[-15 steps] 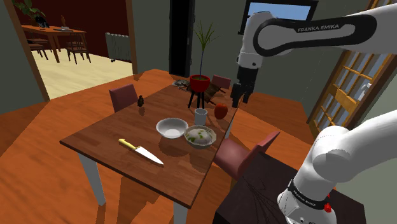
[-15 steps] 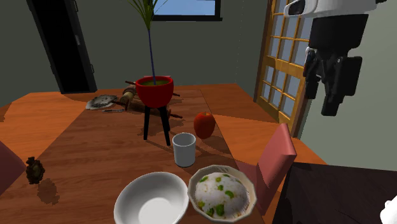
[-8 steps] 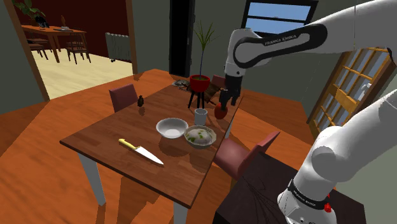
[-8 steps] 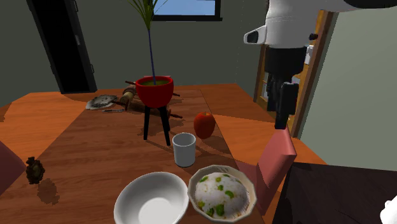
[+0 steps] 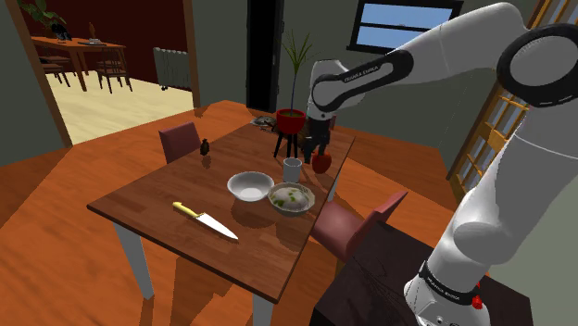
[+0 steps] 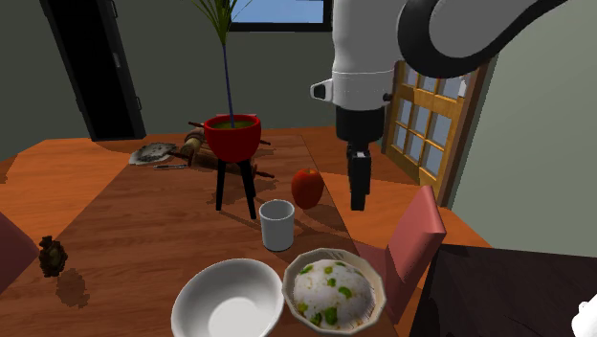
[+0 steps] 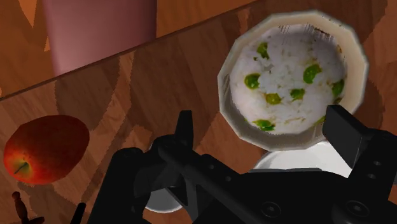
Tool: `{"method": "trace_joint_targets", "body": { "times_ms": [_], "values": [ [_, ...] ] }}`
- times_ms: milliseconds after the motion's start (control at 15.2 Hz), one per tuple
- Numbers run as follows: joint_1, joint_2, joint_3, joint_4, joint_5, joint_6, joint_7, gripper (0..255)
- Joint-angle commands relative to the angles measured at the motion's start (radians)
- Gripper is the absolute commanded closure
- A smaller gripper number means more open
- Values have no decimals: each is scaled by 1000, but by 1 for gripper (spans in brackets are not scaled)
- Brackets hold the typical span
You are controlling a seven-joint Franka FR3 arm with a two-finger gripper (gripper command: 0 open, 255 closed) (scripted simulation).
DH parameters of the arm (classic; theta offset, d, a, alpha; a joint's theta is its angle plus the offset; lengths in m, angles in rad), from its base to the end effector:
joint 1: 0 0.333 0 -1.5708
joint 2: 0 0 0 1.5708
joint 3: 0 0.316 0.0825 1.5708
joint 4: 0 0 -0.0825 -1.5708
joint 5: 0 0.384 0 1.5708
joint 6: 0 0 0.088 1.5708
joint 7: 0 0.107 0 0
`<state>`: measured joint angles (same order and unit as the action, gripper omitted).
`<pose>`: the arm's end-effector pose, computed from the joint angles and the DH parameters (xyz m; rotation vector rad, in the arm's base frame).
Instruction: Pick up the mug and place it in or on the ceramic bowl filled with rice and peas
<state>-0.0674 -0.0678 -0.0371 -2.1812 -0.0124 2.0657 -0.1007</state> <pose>0.5123 -0.0545 0.4151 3.1374 0.0039 -0.0758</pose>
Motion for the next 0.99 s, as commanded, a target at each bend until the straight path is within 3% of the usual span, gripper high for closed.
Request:
{"method": "trace_joint_targets", "body": {
  "times_ms": [0, 462, 924],
  "values": [
    [-6, 81, -7, 55, -7, 28, -18, 0],
    [-23, 353, -18, 285, -22, 71, -63, 0],
    [-41, 638, -23, 596, -33, 50, -103, 0]
  ]
}}
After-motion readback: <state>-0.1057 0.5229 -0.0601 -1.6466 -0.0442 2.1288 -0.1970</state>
